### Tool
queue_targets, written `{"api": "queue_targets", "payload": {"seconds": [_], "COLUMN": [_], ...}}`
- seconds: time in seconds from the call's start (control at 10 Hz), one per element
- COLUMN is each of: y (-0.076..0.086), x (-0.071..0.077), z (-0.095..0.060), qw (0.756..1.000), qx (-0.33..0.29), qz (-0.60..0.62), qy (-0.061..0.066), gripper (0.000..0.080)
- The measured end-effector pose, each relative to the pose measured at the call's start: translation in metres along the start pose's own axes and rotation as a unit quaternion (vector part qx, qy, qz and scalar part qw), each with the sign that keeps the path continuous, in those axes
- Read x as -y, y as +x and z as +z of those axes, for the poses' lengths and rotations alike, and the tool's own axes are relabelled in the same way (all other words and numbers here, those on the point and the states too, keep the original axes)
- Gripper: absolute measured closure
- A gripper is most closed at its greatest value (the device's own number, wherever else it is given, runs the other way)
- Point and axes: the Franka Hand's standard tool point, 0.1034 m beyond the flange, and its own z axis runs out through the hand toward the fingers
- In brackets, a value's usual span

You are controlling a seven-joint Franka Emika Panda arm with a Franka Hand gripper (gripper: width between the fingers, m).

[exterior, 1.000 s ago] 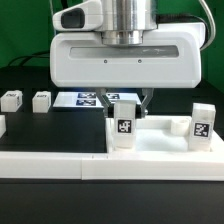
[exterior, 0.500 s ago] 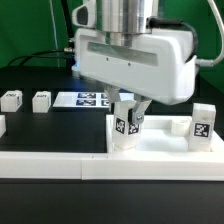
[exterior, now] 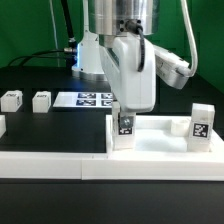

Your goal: Assemble square table

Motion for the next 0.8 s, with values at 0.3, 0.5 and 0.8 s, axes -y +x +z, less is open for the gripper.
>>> {"api": "queue_targets", "payload": {"seconds": [0.3, 0.5, 0.8], "y": [-0.0049, -0.0031, -0.0046], "x": [-0.0123, -0.0129, -0.0085], "z": [0.0027, 0.0030, 0.0020], "qw": [0.957, 0.931, 0.846], "qx": [-0.019, -0.023, -0.037], "qz": [-0.287, -0.364, -0.532], "qy": [0.022, 0.018, 0.020], "gripper": [0.0155, 0.0150, 0.0150]}}
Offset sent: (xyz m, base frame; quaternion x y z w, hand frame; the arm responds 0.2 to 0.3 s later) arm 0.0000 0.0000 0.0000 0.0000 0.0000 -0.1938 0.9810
